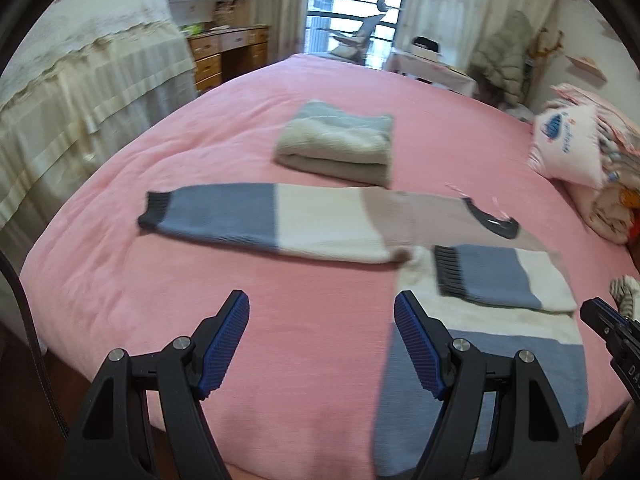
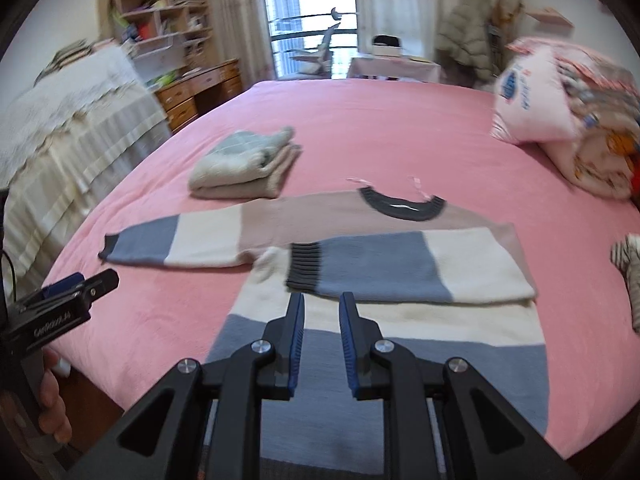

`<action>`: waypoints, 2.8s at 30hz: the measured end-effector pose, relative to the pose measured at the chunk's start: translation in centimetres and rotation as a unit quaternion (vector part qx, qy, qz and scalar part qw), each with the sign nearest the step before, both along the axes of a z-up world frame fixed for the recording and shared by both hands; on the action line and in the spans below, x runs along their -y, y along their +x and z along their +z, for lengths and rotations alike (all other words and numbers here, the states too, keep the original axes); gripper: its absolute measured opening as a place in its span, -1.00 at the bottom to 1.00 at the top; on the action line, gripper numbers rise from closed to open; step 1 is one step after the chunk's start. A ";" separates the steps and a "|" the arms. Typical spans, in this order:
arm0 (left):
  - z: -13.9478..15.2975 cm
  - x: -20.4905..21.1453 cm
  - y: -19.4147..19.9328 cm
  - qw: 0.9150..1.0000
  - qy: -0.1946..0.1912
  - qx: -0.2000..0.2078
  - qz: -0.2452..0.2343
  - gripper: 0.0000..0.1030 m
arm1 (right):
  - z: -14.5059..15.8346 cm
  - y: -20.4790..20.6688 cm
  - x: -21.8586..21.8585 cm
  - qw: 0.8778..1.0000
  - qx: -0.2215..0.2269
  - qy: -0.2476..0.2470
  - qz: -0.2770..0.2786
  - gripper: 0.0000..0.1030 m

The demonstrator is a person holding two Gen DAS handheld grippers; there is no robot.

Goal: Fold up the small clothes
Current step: 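Move the left tool to the other sleeve and grasp its dark cuff, then lift the cuff with the left tool and fold the sleeve across the body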

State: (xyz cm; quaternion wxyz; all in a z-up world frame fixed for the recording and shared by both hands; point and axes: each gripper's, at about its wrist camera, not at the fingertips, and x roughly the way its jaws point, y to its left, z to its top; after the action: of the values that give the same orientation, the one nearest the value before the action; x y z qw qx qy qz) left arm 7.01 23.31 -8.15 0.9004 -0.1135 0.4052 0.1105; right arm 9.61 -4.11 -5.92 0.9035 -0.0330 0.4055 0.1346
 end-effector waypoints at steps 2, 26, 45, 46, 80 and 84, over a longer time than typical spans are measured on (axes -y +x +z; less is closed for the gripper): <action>-0.4 -1.6 -0.6 1.000 0.007 -0.002 0.016 0.43 | -0.1 0.1 -1.6 1.000 0.000 -0.005 0.019 -0.66; -9.5 -19.6 1.3 0.977 -0.138 -0.025 0.161 0.43 | -6.1 6.0 -20.4 0.983 -0.023 -0.055 0.172 -0.66; -16.7 -25.0 9.9 0.941 -0.276 0.001 0.194 0.27 | -12.9 12.0 -23.0 0.984 -0.081 -0.045 0.152 -0.54; -16.9 -25.1 10.3 0.941 -0.278 0.004 0.195 0.27 | -13.2 12.3 -22.8 0.985 -0.086 -0.040 0.146 -0.54; -1.7 -8.7 13.8 0.983 -0.172 0.064 0.007 -0.83 | -8.6 12.0 -13.1 0.994 -0.071 0.038 0.071 -0.54; -0.5 -3.2 15.0 0.982 -0.177 0.060 -0.035 -0.83 | -7.9 11.3 -7.7 0.997 -0.066 0.044 0.025 -0.54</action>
State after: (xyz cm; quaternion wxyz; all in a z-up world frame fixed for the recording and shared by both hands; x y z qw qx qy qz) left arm 22.02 26.49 -8.60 0.8922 -0.2629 0.3672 -0.0015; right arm 20.86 3.63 -13.78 0.8717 0.0058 0.4572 0.1765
